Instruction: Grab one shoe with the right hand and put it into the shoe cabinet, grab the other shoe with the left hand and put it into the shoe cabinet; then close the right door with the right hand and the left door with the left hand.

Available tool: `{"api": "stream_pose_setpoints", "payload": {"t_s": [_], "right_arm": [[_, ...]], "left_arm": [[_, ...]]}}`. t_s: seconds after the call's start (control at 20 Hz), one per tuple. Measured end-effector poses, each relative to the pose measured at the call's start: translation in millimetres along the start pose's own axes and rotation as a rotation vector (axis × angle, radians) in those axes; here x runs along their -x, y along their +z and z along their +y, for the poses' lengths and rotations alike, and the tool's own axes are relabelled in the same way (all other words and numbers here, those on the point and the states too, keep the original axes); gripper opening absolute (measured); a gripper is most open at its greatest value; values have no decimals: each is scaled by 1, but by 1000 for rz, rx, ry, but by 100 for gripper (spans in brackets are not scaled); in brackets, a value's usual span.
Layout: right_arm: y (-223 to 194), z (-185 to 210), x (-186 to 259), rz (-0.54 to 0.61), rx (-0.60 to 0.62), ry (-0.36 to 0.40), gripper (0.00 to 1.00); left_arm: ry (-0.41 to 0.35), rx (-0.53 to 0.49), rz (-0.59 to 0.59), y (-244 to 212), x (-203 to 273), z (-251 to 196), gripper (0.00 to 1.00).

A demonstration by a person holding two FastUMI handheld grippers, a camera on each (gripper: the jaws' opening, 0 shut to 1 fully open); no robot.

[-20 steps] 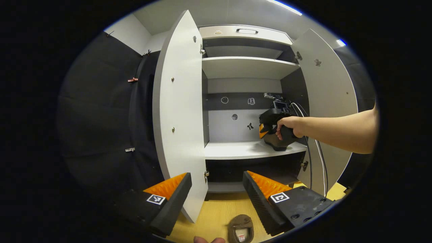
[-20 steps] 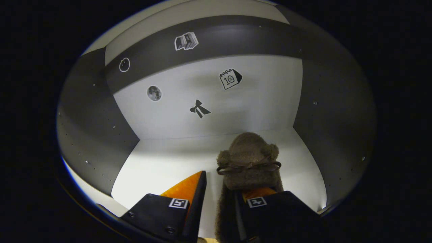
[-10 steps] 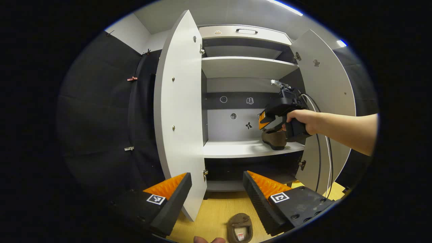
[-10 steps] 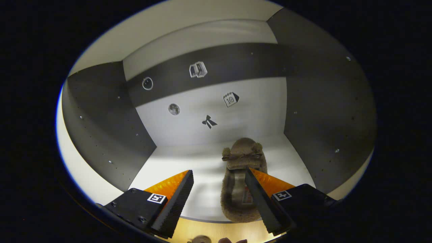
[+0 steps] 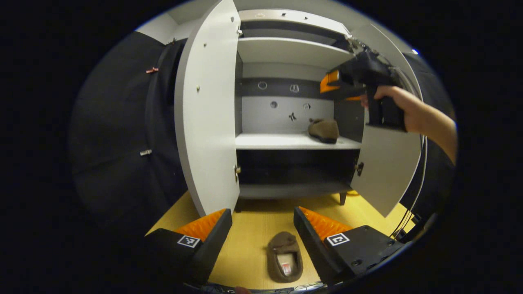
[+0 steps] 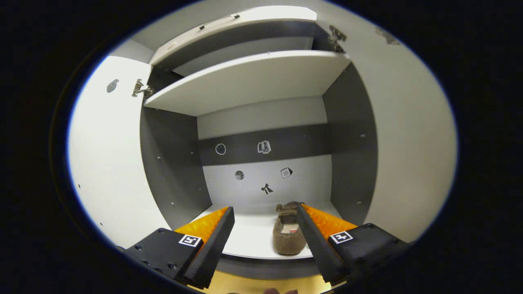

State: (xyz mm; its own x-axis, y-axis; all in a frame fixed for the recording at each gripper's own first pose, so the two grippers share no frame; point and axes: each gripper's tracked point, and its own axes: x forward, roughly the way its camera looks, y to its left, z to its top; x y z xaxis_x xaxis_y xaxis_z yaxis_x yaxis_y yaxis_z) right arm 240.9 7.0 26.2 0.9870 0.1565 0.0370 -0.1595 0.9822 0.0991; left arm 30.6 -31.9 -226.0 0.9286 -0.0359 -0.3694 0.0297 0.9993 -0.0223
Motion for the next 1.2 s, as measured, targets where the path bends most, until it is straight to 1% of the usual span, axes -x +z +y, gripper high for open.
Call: {"api": "stream_pose_setpoints", "payload": {"t_s": [0.15, 0.35, 0.4, 0.45, 0.5, 0.6, 0.65, 0.7, 0.75, 0.8, 0.85, 1.0, 1.05, 1.15, 1.2], "right_arm": [[-2, -4, 38, -28, -22, -19, 98], [5, -15, 82, -102, 37, -64, 98], [5, -14, 91, -104, 39, -58, 100], [3, -14, 98, -95, 41, -59, 98], [3, -17, 106, -88, 41, -54, 98], [0, -19, 117, -69, 36, -44, 98], [0, -22, 123, -62, 34, -46, 98], [1, -26, 127, -60, 33, -50, 98], [1, -29, 132, -60, 33, -54, 98], [0, -33, 136, -54, 38, -58, 98], [0, -36, 139, -48, 40, -62, 98], [-1, -40, 147, -36, 55, -66, 98], [-1, -41, 149, -33, 57, -65, 98], [-1, -41, 153, -38, 51, -65, 98], [1, -41, 154, -46, 46, -66, 98]], "left_arm": [[-32, 9, 118, -59, -19, -9, 88], [-113, 22, 243, -117, -48, -28, 82], [-121, 33, 278, -131, -59, -29, 81], [-125, 48, 315, -144, -67, -29, 79], [-126, 69, 343, -154, -76, -29, 77], [-129, 91, 372, -172, -98, -30, 67], [-124, 86, 373, -178, -108, -28, 58], [-120, 71, 369, -183, -117, -28, 54], [-124, 53, 368, -189, -125, -29, 41], [-127, 31, 366, -194, -132, -31, 44], [-113, 5, 365, -198, -138, -30, 36], [-70, -53, 331, -192, -152, -26, 27], [-74, -74, 337, -191, -154, -26, 18], [-112, -91, 367, -190, -153, -30, 10], [-126, -82, 381, -185, -151, -32, 9]]}}
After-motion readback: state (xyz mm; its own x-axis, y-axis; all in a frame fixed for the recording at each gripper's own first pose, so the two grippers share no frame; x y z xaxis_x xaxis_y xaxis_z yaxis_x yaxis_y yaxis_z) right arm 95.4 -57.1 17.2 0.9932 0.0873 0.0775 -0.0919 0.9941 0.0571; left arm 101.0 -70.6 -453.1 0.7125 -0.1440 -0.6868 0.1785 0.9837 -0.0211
